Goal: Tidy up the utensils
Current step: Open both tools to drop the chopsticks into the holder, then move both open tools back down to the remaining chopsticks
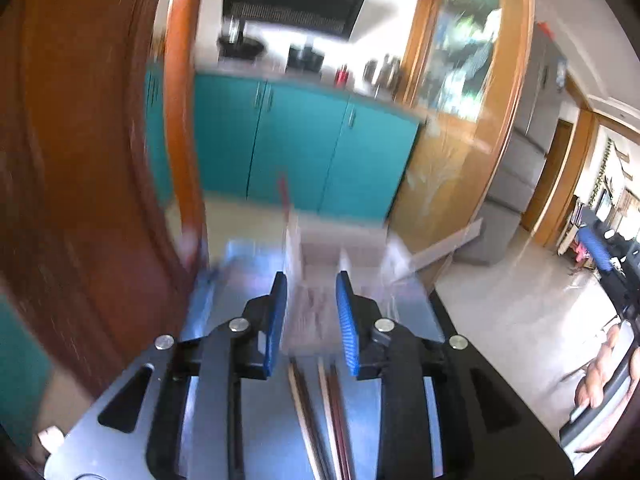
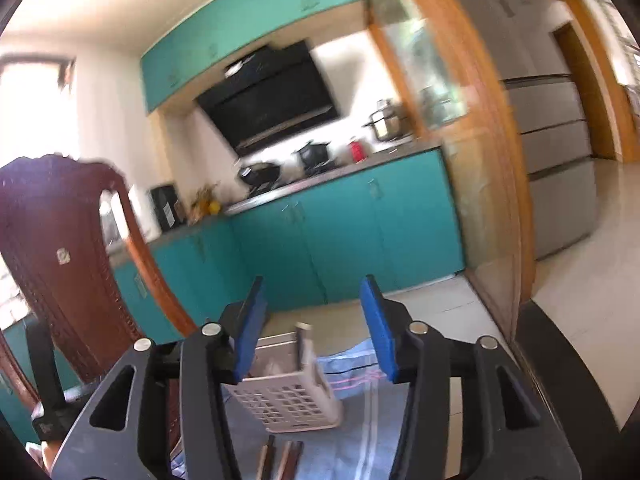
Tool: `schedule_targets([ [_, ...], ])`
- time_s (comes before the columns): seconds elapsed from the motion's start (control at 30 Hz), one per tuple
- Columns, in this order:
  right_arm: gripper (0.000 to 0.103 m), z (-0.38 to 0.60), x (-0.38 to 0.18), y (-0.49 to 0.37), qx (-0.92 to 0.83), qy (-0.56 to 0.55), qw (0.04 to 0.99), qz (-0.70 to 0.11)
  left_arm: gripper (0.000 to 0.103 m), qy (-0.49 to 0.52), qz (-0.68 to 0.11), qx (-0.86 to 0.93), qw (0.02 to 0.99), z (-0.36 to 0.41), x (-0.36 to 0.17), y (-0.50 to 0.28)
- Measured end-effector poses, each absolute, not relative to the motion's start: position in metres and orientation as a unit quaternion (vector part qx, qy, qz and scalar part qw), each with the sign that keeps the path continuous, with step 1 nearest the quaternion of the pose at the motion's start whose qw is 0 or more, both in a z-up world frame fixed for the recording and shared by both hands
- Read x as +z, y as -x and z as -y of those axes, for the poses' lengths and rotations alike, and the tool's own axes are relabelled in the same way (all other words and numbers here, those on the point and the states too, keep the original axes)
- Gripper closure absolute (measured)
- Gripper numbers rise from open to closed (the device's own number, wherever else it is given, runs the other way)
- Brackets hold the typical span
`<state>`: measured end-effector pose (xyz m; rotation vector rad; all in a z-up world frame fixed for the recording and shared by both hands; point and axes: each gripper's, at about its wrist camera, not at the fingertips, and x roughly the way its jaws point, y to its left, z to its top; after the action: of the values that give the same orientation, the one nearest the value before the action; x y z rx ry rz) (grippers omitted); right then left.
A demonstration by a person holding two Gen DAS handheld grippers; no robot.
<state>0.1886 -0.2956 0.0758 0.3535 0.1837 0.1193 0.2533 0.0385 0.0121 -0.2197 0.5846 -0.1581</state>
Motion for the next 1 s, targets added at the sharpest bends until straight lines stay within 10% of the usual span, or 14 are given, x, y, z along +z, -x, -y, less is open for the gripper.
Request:
schedule_targets([
  [0.37,0.053,0.275,-0.103,-0.262,0.076,-0.174,0.887,-0.422,0.077,0.064,-0.498,-0.071,0.862,0.008,-0.145,-0.255],
  [0.53,0.053,0.26,-0.105,-0.26,0.081,-0.148,0.893,-0.418,0.093,0.049,-0.491,-0.072,0.867,0.017,-0.144,-0.254],
  [1.0,0.053,0.231,-0.115,-0.258,0.115,-0.09,0.886,-0.439,0.093,0.066,-0.492,-0.032,0.868,-0.011,-0.141,-0.243],
])
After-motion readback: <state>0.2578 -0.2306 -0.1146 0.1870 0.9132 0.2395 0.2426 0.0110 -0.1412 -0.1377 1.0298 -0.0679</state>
